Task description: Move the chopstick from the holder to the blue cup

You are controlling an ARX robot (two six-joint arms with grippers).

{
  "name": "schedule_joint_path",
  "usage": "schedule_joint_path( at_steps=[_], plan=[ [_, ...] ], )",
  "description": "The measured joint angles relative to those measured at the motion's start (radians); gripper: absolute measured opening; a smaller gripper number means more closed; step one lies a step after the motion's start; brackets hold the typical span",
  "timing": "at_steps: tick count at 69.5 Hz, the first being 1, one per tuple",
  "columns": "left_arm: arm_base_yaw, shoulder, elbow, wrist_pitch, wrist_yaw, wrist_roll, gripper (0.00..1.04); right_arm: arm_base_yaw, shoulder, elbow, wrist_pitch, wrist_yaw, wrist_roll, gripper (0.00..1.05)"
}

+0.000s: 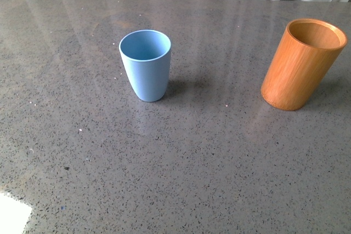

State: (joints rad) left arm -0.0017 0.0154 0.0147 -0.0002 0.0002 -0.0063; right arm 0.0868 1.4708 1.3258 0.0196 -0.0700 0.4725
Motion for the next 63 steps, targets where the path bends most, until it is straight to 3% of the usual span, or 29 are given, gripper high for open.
schedule_joint_path(
  at_steps=[34,63],
  plan=[
    [0.000,0.000,0.000,0.000,0.000,0.000,0.96,0.316,0.021,-0.091,0.145,0.163,0.193,0.02],
    [0.000,0.000,0.000,0.000,0.000,0.000,0.96,0.387,0.155,-0.050,0.185,0.275,0.129,0.02]
  ],
)
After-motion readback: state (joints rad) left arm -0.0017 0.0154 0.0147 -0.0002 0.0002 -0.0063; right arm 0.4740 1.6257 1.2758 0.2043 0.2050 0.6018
